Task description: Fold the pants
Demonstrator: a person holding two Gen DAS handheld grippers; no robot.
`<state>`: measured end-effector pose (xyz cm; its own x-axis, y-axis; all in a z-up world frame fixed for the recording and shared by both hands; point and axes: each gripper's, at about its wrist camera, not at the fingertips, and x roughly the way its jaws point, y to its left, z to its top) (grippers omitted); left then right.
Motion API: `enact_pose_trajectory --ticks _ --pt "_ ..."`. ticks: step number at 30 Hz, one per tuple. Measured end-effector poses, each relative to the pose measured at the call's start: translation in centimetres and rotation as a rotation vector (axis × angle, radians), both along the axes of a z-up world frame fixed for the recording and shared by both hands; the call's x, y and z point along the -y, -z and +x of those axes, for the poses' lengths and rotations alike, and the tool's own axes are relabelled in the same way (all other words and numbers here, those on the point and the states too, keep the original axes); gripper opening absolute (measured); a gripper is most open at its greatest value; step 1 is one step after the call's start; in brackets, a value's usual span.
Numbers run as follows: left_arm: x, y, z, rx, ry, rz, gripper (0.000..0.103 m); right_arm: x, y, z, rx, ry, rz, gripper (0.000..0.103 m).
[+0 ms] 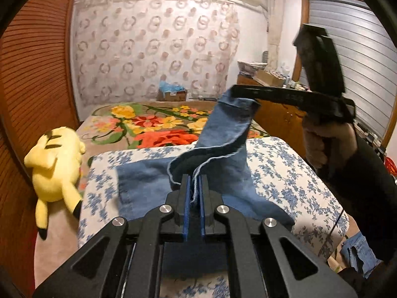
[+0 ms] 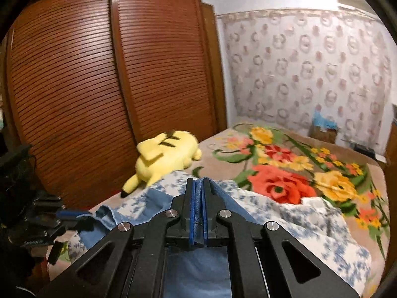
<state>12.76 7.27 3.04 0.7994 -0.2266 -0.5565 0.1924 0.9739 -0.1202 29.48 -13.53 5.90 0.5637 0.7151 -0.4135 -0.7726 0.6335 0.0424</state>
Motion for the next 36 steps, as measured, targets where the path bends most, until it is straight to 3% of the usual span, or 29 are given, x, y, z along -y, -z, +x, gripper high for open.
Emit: enact_pose_trajectory --ticks 8,23,28,30,32,36 --pt "-3.7 4.8 -0.5 -0.107 -0.104 -0.012 0.007 -5.7 2.5 5.8 -0.055 -0.094 -0.090 0.004" --pt "-5.6 10.2 0.2 -0.240 -0.128 -0.013 0.007 -11.8 4.9 10.0 -0.157 -0.117 -0.192 0.004" --pt "-5.9 10.8 0.6 -0.267 -0.140 -0.011 0.010 -11.7 5.1 10.2 -0.198 -0.123 -0.202 0.019" --pt "-5.8 10.7 0.8 -0.265 -0.140 -0.002 0.010 -11.0 4.5 10.1 -0.207 -0.125 -0.177 0.037" --pt "-5.8 10.6 1.0 -0.262 -0.140 0.004 0.010 -10.2 3.8 9.8 -0.189 -0.106 -0.162 0.046" --pt "-5.6 10.0 1.6 -0.251 -0.160 0.025 0.019 -8.0 2.7 8.7 -0.132 -0.063 -0.154 0.048"
